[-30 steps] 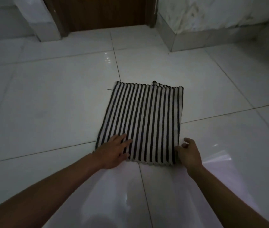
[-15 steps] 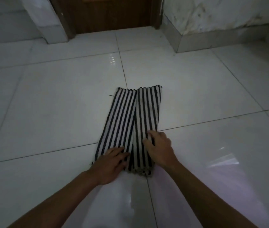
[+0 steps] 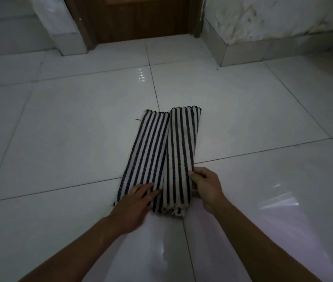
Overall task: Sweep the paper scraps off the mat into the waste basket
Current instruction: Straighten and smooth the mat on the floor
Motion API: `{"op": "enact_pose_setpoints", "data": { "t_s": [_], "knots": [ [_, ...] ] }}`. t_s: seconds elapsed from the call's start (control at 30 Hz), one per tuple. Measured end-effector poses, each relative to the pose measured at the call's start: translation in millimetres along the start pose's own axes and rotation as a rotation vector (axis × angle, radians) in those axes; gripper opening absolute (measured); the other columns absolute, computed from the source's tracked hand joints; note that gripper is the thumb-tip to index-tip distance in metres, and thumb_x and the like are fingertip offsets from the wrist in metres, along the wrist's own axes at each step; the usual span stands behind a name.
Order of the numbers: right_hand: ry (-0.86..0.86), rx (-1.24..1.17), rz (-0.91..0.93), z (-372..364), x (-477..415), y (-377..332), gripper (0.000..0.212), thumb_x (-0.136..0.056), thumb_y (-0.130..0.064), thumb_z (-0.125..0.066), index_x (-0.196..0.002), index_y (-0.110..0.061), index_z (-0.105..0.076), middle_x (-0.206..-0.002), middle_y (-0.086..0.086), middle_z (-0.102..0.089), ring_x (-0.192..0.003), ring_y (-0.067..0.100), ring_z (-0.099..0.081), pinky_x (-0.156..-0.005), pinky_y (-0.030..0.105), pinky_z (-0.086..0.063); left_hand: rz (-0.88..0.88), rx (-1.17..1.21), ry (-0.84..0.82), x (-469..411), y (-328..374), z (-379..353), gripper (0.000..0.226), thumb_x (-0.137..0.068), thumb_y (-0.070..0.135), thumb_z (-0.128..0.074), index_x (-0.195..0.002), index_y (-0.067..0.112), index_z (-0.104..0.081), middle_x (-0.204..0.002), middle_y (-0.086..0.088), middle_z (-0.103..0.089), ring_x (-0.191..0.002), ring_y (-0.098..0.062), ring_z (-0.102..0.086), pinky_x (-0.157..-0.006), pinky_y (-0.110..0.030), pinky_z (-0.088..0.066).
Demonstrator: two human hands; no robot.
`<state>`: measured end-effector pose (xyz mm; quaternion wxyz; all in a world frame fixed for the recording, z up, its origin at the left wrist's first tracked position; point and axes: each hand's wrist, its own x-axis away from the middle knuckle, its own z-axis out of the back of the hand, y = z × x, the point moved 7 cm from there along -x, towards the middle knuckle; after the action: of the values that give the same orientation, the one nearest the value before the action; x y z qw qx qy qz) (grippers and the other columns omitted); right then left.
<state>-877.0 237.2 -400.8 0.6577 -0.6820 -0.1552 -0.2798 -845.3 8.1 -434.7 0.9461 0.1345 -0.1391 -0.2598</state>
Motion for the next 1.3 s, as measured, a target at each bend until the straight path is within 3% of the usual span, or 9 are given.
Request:
{"op": "enact_pose_setpoints", "data": {
  "t_s": [0.17,0.37,0.5,0.57,0.67,0.83,0.93,1.1,1.3],
  "knots": [
    [0.376,0.484,0.448,54,38,-84,0.014,-0.087,-0.019,-0.063,-0.098,-0.024,-0.069,-0.093,-0.004,-0.066,-0.085,0.015,-0.063,-0.069,0.011,-0.045,0.018,-0.003,-0.039,2,-7,-6,0.068,-0.088,0.009,-0.067,-0.148,0.024,-0.038,-0.153,-0.015,-0.042,-0.133,-0.04,-0.042,-0.082,-0.061,-0.056],
    [0.359,1.165,0.556,58,58,-54,0.025,-0.089,-0.038,-0.06,-0.108,-0.023,-0.066,-0.111,0.006,-0.059,-0.095,0.03,-0.059,-0.081,0.04,-0.05,0.041,-0.036,0.049,10,4,2,0.044,-0.09,0.029,-0.045,-0.133,0.023,-0.049,-0.135,-0.016,-0.056,-0.117,-0.042,-0.056,-0.07,-0.057,-0.059],
    [0.432,1.0,0.229,101,38,-6,0.048,-0.093,-0.048,-0.051,-0.136,-0.027,-0.048,-0.143,0.011,-0.044,-0.127,0.038,-0.04,-0.101,0.054,-0.039,0.122,-0.111,0.068,4,6,16,0.044,-0.091,0.052,-0.036,-0.107,0.024,-0.065,-0.106,-0.004,-0.059,-0.096,-0.028,-0.059,-0.067,-0.043,-0.052],
    [0.442,0.961,0.11,114,30,7,0.066,-0.093,-0.055,-0.048,-0.148,-0.025,-0.029,-0.152,0.014,-0.034,-0.135,0.04,-0.032,-0.106,0.058,-0.033,0.069,-0.125,-0.049,2,7,10,0.058,-0.093,0.068,-0.029,-0.127,0.033,-0.061,-0.134,-0.012,-0.055,-0.123,-0.037,-0.053,-0.088,-0.06,-0.05],
    [0.322,0.887,0.041,108,12,21,0.081,-0.085,-0.066,-0.053,-0.149,-0.025,-0.025,-0.141,0.013,-0.047,-0.127,0.037,-0.045,-0.102,0.055,-0.04,0.105,-0.104,-0.275,4,-4,-7,0.086,-0.071,0.089,0.005,-0.152,0.059,0.0,-0.162,0.0,0.027,-0.149,-0.03,0.023,-0.116,-0.068,-0.002],
    [0.105,0.698,0.103,80,5,-1,0.026,-0.092,-0.011,-0.058,-0.118,-0.014,-0.058,-0.108,0.007,-0.068,-0.077,0.009,-0.058,-0.063,0.013,-0.048,0.156,-0.108,-0.34,8,-5,-6,0.08,-0.07,0.087,0.003,-0.145,0.063,0.016,-0.157,0.009,0.039,-0.147,-0.029,0.031,-0.116,-0.067,0.001],
    [0.258,0.629,0.32,94,13,-42,0.031,-0.09,-0.001,-0.051,-0.108,-0.024,-0.061,-0.093,-0.006,-0.063,-0.077,0.008,-0.056,-0.06,0.001,-0.037,0.223,-0.079,-0.345,11,-20,-1,0.08,-0.07,0.087,-0.002,-0.146,0.064,0.014,-0.156,0.012,0.038,-0.146,-0.027,0.032,-0.114,-0.07,-0.002],
    [0.373,0.6,0.054,137,6,-17,0.048,-0.087,-0.008,-0.057,-0.133,-0.009,-0.045,-0.125,0.021,-0.055,-0.106,0.037,-0.055,-0.089,0.042,-0.048,0.426,0.07,-0.306,26,-61,4,0.087,-0.068,0.096,-0.015,-0.145,0.065,0.009,-0.159,0.012,0.032,-0.149,-0.03,0.025,-0.115,-0.072,-0.009],
    [0.188,1.351,0.44,34,30,18,0.075,-0.085,-0.061,-0.036,-0.152,-0.029,-0.02,-0.159,0.016,-0.019,-0.144,0.044,-0.019,-0.112,0.06,-0.015,0.513,0.011,-0.145,18,-49,21,0.087,-0.077,0.091,-0.021,-0.15,0.057,0.01,-0.16,0.007,0.03,-0.15,-0.032,0.022,-0.116,-0.07,0.001]
  ]
}}
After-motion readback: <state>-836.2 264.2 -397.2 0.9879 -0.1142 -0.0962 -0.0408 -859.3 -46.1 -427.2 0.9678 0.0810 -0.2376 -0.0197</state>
